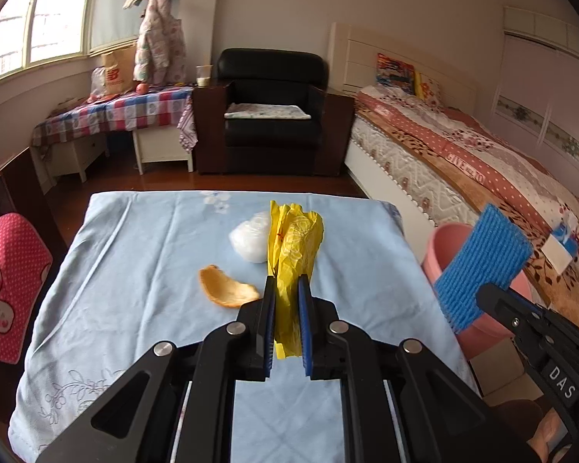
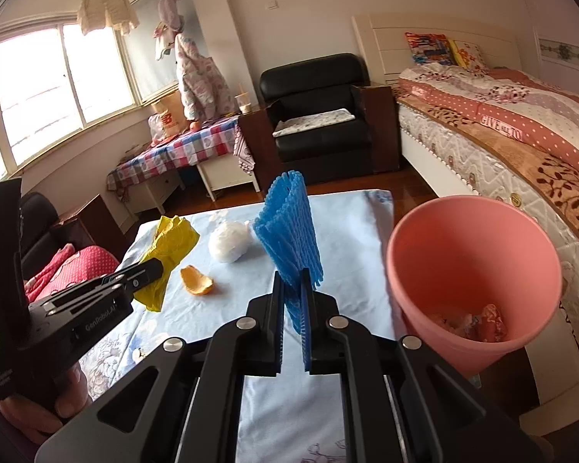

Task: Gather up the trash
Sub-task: 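Carry the blue net and yellow wrapper over the pink bucket with both tools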

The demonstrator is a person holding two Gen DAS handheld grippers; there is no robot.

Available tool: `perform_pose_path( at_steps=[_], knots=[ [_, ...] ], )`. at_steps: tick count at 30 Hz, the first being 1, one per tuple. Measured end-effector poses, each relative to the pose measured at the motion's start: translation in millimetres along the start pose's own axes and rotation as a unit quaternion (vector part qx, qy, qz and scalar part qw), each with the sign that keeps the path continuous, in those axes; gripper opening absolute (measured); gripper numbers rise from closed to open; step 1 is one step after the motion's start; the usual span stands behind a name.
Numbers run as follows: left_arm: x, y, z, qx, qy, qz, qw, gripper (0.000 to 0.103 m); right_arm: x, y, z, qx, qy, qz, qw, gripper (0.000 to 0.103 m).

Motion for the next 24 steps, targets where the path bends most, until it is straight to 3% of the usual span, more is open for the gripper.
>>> perform_pose_path(
  at_steps=[24],
  knots=[
    [-8, -26, -109, 0.063, -0.078, 0.003, 0.9950, 0.010, 3, 22, -89, 0.076, -0.070, -0.029, 0.994, 0.008]
  ],
)
Point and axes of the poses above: each gripper's, at about its wrist camera, not at the fingertips, and y roughly against the way its jaws point, z to its left, x to its underside, the point moved 8 cm from there along -y, roughly the way its jaws point, and after that the axes turned 3 degrees about y, right-handed, at the moved point
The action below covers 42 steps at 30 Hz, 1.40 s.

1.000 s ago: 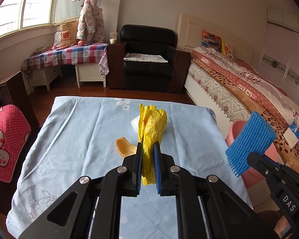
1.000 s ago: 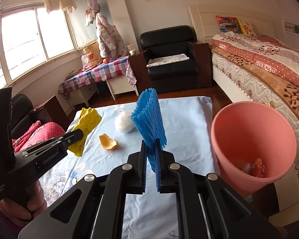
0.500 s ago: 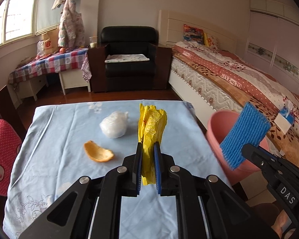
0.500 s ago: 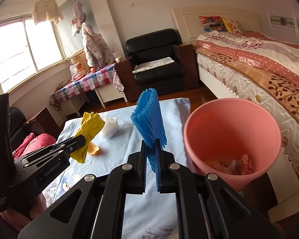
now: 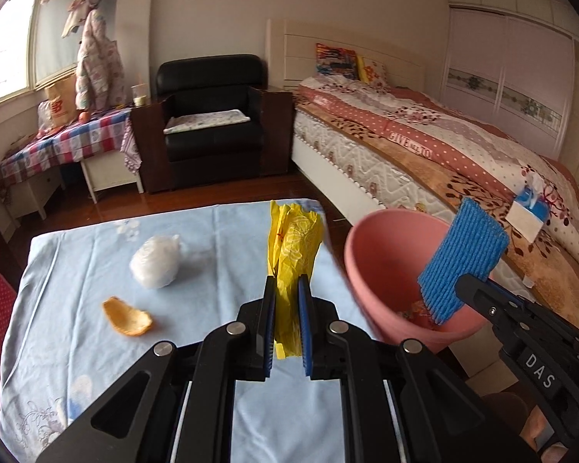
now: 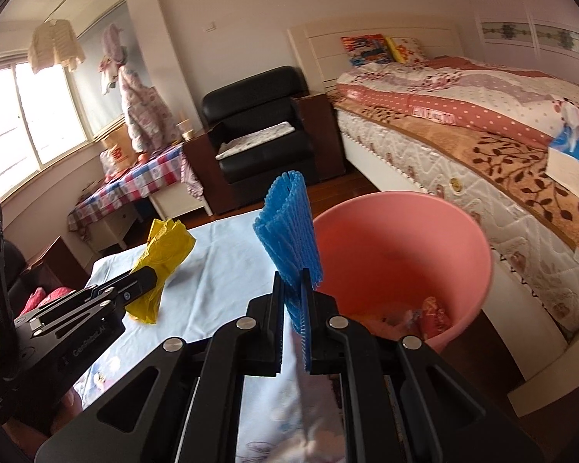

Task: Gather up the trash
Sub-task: 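Carry the blue net and yellow wrapper over the pink bucket with both tools, then open both tools to drop the blue net and yellow wrapper into the bucket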

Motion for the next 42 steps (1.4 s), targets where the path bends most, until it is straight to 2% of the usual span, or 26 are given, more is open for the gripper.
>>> perform_pose_path(
  at_steps=[5, 10, 21, 37, 40, 42],
  knots=[
    [-2, -7, -18, 0.013, -0.007, -0.001, 0.9999, 0.010, -3, 1, -21, 0.020, -0.012, -0.008, 1.000, 0.008],
    [-1, -15, -38, 0.041, -0.014, 0.000, 0.9991, 0.010, -5, 1, -38, 0.036, -0.023, -0.013, 0.999, 0.008],
    [5, -41, -79, 0.107, -0.015, 0.030, 0.9937, 0.010, 1, -4, -75, 0.059, -0.055, -0.009, 0.997, 0.008],
    [20, -79, -117, 0.143, -0.014, 0.075, 0.9869, 0.011, 11, -18, -108, 0.075, -0.084, 0.004, 0.994, 0.008],
    [19, -82, -118, 0.144, -0.011, 0.076, 0.9865, 0.015, 13, -19, -111, 0.075, -0.089, 0.005, 0.993, 0.008],
    [19, -84, -118, 0.143, -0.008, 0.076, 0.9867, 0.030, 13, -20, -112, 0.075, -0.090, 0.006, 0.993, 0.008]
  ],
)
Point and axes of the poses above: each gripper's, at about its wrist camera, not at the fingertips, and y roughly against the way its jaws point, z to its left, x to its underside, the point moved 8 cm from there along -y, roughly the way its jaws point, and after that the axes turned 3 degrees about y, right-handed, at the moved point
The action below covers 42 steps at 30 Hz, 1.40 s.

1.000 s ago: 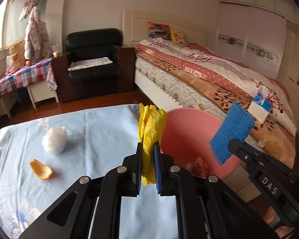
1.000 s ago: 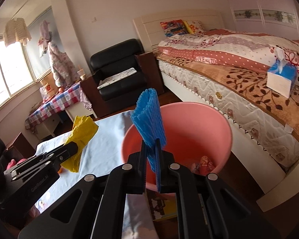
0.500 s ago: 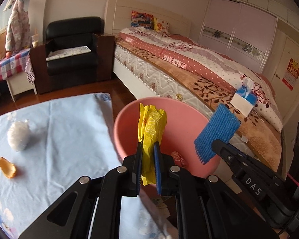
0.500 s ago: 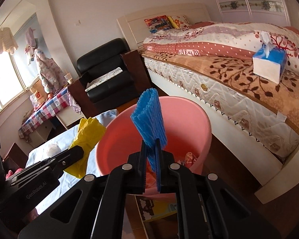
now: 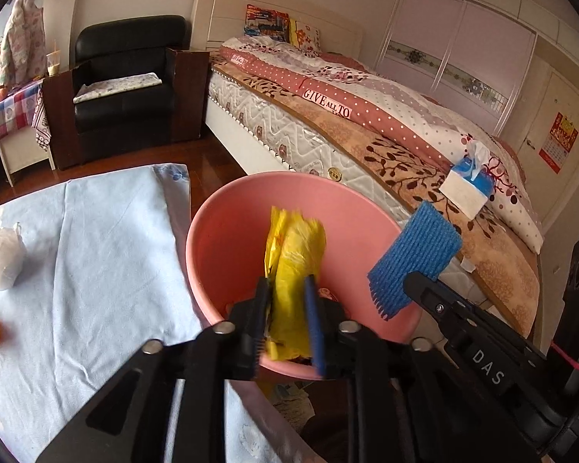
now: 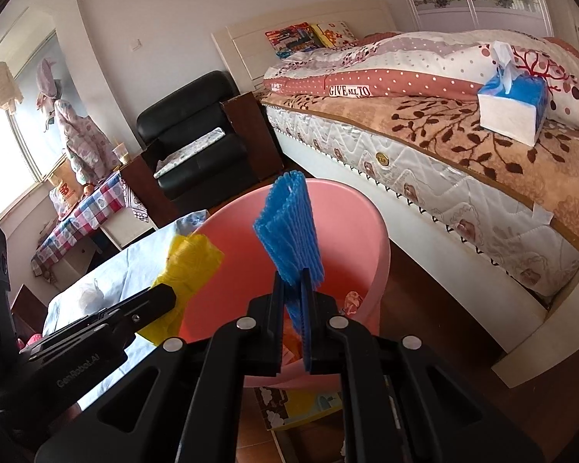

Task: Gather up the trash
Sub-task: 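Open both tools to drop the blue net and yellow wrapper into the bucket, then move both tools back over the white bag and orange peel on the table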

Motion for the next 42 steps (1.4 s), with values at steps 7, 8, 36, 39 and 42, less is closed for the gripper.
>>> perform_pose_path(
  at_steps=[7, 8, 36, 39, 42],
  knots=[
    [-1, 0, 7, -0.002, 0.008, -0.002, 1.0000, 0.041, 0, -4, -1, 0.002, -0.001, 0.003, 1.000, 0.008],
    [0, 1, 8, -0.002, 0.009, -0.002, 1.0000, 0.041, 0, -4, -2, 0.002, -0.003, 0.002, 1.000, 0.008],
    [5, 69, 79, -0.052, 0.063, -0.036, 0.9960, 0.043, 1, 19, 57, -0.032, 0.031, -0.009, 0.999, 0.040],
    [8, 83, 94, -0.064, 0.071, -0.044, 0.9944, 0.044, 8, 22, 72, -0.043, 0.040, -0.004, 0.998, 0.040],
    [14, 102, 115, -0.086, 0.075, -0.057, 0.9919, 0.043, 15, 25, 86, -0.052, 0.053, 0.000, 0.997, 0.040]
  ],
)
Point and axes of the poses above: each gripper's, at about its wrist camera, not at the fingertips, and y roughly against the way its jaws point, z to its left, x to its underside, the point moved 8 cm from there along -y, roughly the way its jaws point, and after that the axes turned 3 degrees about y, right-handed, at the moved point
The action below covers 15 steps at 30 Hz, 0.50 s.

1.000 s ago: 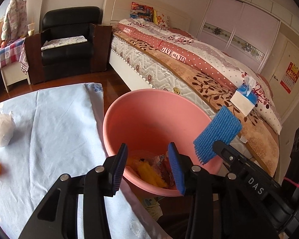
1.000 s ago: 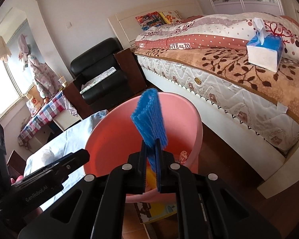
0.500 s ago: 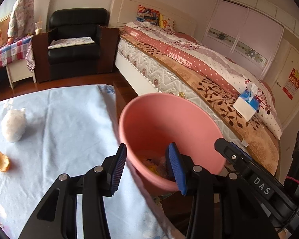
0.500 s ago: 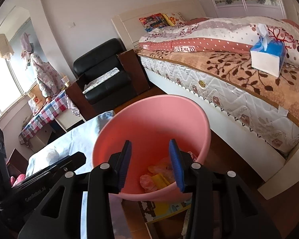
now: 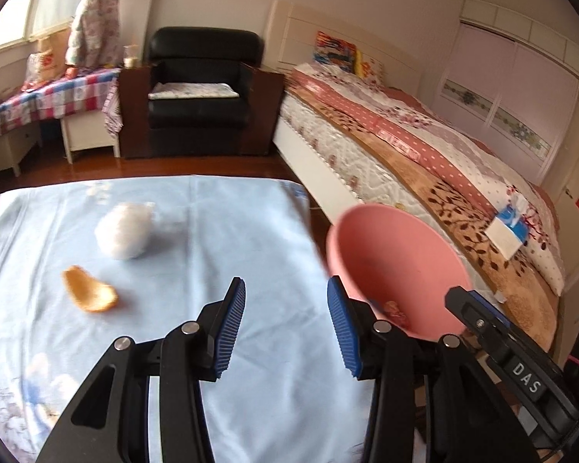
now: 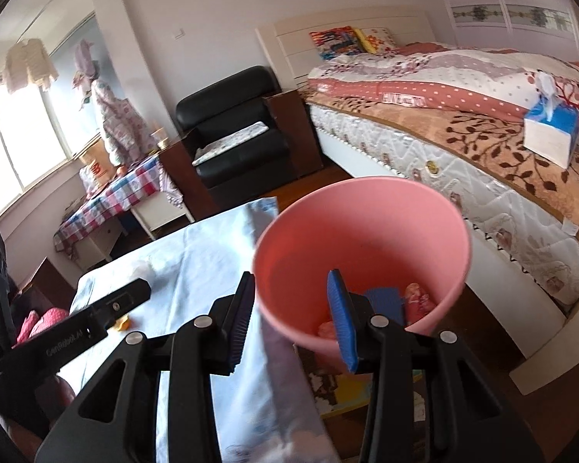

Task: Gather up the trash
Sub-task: 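Move both tools back over the white bag and orange peel on the table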

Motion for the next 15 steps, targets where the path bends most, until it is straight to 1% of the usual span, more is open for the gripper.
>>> perform_pose_path(
  at_steps=[3, 7, 12, 15],
  knots=[
    [0, 11, 19, -0.015, 0.008, -0.009, 0.9998, 0.044, 5, 0, 14, -0.009, 0.009, 0.007, 1.000, 0.040],
    [1, 23, 54, -0.045, 0.022, -0.018, 0.9986, 0.044, 14, -2, 35, -0.023, 0.023, 0.019, 0.999, 0.040],
    [1, 33, 100, -0.079, 0.045, -0.027, 0.9955, 0.044, 23, -4, 60, -0.035, 0.047, 0.029, 0.998, 0.040],
    [1, 36, 129, -0.093, 0.062, -0.028, 0.9934, 0.044, 28, -6, 70, -0.038, 0.056, 0.037, 0.997, 0.040]
  ],
)
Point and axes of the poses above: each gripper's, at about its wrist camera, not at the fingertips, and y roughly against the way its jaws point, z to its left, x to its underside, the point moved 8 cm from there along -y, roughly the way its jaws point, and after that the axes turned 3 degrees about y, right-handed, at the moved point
